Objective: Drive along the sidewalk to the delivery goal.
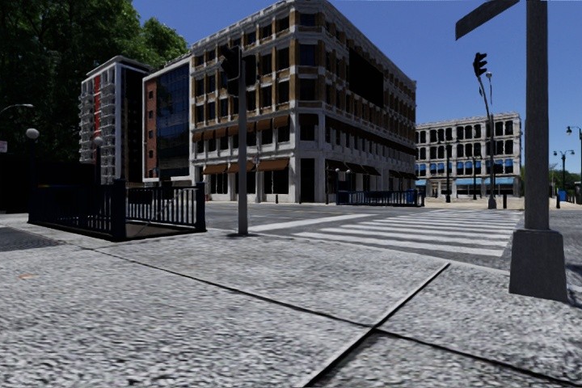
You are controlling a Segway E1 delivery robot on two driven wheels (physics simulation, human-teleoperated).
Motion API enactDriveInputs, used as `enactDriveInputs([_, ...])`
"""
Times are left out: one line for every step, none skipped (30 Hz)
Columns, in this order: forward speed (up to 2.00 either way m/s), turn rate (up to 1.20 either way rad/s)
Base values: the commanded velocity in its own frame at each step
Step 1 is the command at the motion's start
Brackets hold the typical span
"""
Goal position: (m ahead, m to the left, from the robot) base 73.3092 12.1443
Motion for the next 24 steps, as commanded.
enactDriveInputs([2.0,0.0])
enactDriveInputs([2.0,0.0])
enactDriveInputs([2.0,0.0])
enactDriveInputs([2.0,0.0])
enactDriveInputs([2.0,0.0])
enactDriveInputs([2.0,0.0])
enactDriveInputs([2.0,0.0])
enactDriveInputs([2.0,0.0])
enactDriveInputs([2.0,-0.15])
enactDriveInputs([2.0,-0.15])
enactDriveInputs([2.0,-0.32])
enactDriveInputs([2.0,-0.38])
enactDriveInputs([2.0,-0.4])
enactDriveInputs([2.0,-0.4])
enactDriveInputs([2.0,-0.4])
enactDriveInputs([2.0,-0.4])
enactDriveInputs([2.0,-0.4])
enactDriveInputs([2.0,-0.4])
enactDriveInputs([2.0,-0.4])
enactDriveInputs([2.0,-0.4])
enactDriveInputs([2.0,-0.4])
enactDriveInputs([2.0,-0.4])
enactDriveInputs([2.0,-0.4])
enactDriveInputs([2.0,-0.4])
